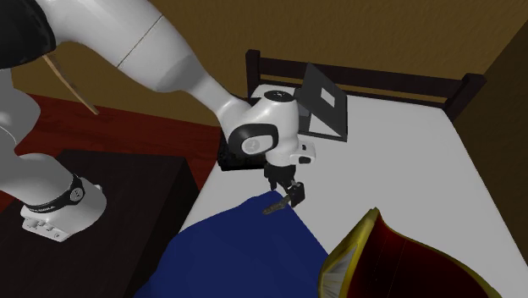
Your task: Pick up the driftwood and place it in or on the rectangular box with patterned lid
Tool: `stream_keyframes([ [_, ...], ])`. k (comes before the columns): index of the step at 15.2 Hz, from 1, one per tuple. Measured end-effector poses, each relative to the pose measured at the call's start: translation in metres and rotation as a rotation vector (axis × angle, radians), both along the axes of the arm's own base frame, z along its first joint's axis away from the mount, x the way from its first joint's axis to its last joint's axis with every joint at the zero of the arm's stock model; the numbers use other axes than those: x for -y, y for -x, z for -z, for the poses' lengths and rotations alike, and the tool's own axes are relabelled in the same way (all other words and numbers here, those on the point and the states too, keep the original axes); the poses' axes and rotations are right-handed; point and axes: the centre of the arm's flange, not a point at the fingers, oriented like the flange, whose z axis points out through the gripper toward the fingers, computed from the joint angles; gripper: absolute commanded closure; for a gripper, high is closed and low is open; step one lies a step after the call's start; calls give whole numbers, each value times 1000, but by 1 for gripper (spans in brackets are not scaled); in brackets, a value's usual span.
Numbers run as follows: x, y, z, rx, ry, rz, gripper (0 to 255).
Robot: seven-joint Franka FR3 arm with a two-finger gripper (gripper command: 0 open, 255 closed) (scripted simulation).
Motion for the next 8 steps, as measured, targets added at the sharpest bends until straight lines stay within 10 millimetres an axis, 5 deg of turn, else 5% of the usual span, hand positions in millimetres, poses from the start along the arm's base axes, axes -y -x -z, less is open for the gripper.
stream_keyframes([
  [8,3,-2,24,0,0,-1,0],
])
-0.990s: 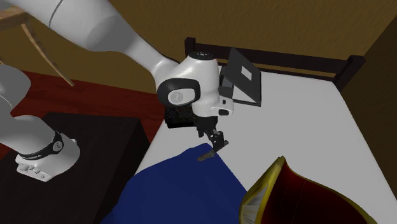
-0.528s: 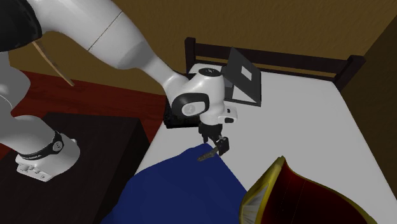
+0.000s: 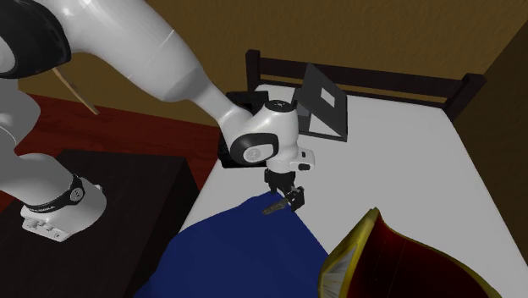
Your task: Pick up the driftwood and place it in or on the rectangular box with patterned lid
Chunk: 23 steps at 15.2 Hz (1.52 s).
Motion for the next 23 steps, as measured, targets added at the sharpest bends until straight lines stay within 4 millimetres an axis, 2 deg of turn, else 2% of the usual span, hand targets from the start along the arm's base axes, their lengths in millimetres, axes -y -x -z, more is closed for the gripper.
stream_keyframes([
  [3,0,0,0,0,0,0,0],
  [4,0,0,0,0,0,0,255],
  [14,0,0,0,0,0,0,255],
  [23,0,-1,-42,1,0,0,255],
])
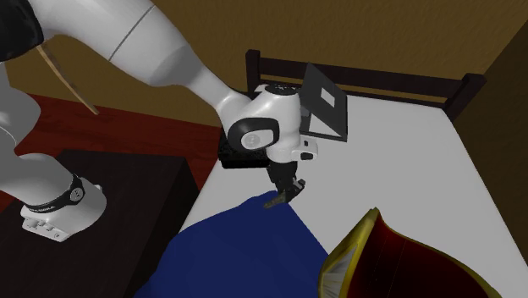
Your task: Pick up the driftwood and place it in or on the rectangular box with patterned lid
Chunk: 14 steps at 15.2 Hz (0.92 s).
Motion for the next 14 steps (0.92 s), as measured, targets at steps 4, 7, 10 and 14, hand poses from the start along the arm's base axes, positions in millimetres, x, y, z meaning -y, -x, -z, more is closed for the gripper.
stream_keyframes([
  [4,1,1,-21,0,0,0,255],
  [7,1,0,-36,0,0,0,255],
  [10,0,1,-53,0,0,0,255],
  [14,1,-1,-75,0,0,0,255],
])
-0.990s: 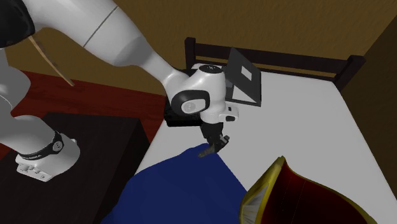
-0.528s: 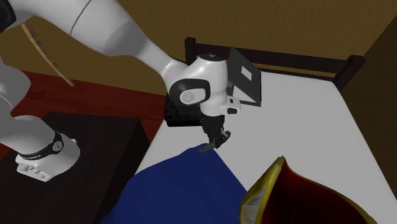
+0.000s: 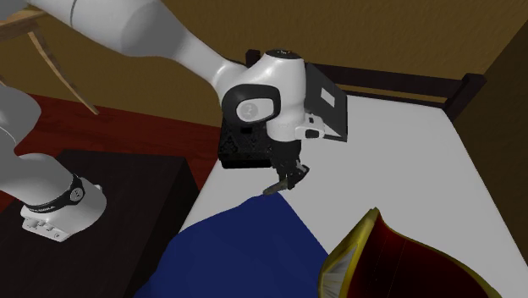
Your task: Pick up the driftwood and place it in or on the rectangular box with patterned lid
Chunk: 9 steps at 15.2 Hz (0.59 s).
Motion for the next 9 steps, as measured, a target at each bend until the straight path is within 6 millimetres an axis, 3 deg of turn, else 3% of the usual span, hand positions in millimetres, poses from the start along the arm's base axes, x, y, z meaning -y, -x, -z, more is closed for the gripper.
stream_keyframes([
  [9,-1,1,-46,0,0,0,255],
])
